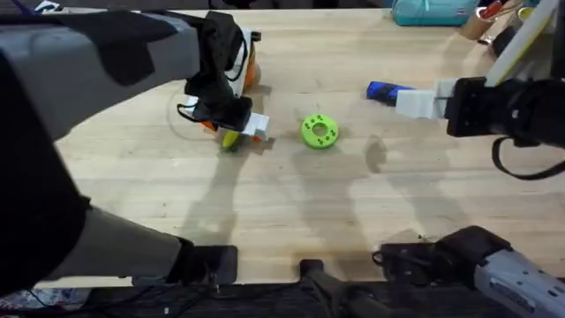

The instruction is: Pick up the gripper from the table and insert it into the empty holder that is missing its gripper. Then pick up a screw, insert it into the mounting hole, and use the screwdriver to tighten it. Finally, clean up the table by picking up the vegetable and placing it into the bucket.

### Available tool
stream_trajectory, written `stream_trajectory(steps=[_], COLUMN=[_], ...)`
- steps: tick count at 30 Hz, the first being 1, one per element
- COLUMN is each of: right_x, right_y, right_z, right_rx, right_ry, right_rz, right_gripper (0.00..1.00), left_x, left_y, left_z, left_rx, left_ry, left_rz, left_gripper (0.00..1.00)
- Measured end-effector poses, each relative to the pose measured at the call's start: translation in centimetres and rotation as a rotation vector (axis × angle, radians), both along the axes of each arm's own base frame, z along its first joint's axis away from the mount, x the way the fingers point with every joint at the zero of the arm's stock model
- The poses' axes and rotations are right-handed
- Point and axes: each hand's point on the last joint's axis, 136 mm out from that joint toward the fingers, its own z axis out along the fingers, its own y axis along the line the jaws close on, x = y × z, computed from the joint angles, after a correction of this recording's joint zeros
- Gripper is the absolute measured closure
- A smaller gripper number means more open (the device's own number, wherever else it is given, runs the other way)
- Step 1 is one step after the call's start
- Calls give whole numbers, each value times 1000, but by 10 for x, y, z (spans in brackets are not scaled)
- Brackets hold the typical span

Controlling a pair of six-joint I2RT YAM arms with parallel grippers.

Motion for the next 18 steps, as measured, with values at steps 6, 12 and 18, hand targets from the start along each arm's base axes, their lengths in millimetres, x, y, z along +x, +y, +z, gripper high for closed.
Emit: stream_trajectory(steps=[6, 12, 18], right_x=[0, 0, 0], right_y=[0, 0, 0], right_z=[0, 0, 0], right_rx=[0, 0, 0], right_ry=[1, 1, 1], right_rz=[0, 0, 0], right_gripper=[6, 7, 7], left_x=[-1, 0, 0], left_y=[0, 1, 1], left_z=[-12, -13, -13], left_rx=[9, 13, 12], left_ry=[32, 32, 32], left_rz=[-3, -4, -6], left_gripper=[14, 112, 438])
